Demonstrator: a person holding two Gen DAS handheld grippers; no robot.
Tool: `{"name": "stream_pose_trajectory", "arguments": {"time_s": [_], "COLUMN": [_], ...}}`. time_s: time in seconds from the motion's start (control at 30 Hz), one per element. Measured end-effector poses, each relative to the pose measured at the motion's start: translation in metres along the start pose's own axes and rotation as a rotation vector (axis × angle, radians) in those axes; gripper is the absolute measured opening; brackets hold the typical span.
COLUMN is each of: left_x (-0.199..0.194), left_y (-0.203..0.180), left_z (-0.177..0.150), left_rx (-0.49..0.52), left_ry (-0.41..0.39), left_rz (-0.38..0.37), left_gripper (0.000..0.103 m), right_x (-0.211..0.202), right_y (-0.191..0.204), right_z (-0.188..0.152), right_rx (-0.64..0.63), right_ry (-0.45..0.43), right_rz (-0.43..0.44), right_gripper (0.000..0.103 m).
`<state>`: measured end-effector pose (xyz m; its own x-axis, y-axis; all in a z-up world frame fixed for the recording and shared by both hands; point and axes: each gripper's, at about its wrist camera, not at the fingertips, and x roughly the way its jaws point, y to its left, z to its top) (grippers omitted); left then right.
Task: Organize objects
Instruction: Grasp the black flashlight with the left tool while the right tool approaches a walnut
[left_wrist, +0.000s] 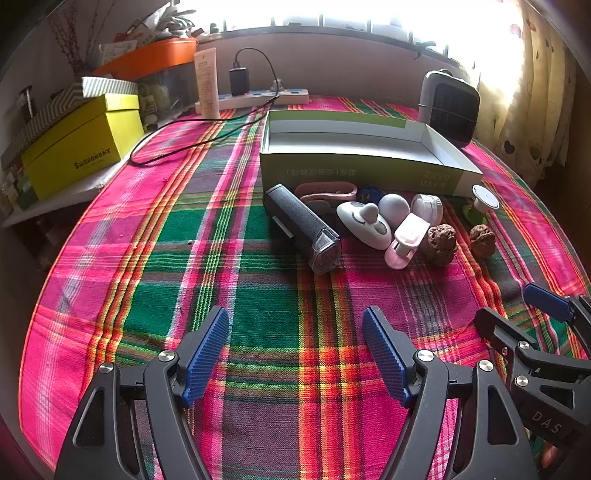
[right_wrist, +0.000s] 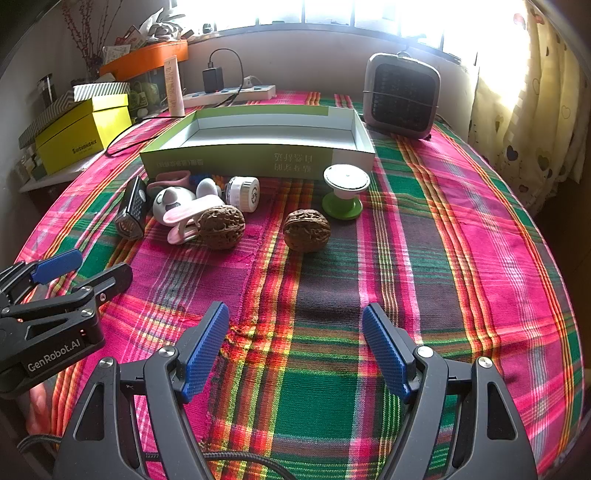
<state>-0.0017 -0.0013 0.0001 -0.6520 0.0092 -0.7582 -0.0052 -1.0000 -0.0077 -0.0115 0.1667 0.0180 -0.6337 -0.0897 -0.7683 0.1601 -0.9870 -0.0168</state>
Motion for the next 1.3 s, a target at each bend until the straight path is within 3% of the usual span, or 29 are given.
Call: {"name": "stream_pose_trajectory", "arguments": {"time_s": [0.43, 0.7, 0.87, 1.3], "left_x": [0.000, -0.002, -0.002, 0.017], "left_y": [-0.002, 0.013, 0.021, 0.019], "left_z": [0.001, 0.007, 0.016, 0.038], "left_rx": [0.001, -0.072, -0.113, -0.114], "left_ry": [0.005, 0.029, 0.030, 0.031], "left_rz": [-0.002, -0.112, -0.071, -0.070], "left_gripper": [0.075, 0.074, 0.071, 0.065], "right_x": [-0.001, -0.001, -0.001, 0.000], "right_y": [0.000, 0.002, 0.002, 0.001], "right_z": [0.000, 0.000, 0.000, -0.001], "right_rx": [0.000, 0.001, 0.001, 0.001], "right_ry": [0.000, 0.000, -0.001, -0.002], "right_rz": [0.001, 0.002, 0.001, 0.001], "right_gripper": [0.075, 0.075, 0.075, 0.075]}}
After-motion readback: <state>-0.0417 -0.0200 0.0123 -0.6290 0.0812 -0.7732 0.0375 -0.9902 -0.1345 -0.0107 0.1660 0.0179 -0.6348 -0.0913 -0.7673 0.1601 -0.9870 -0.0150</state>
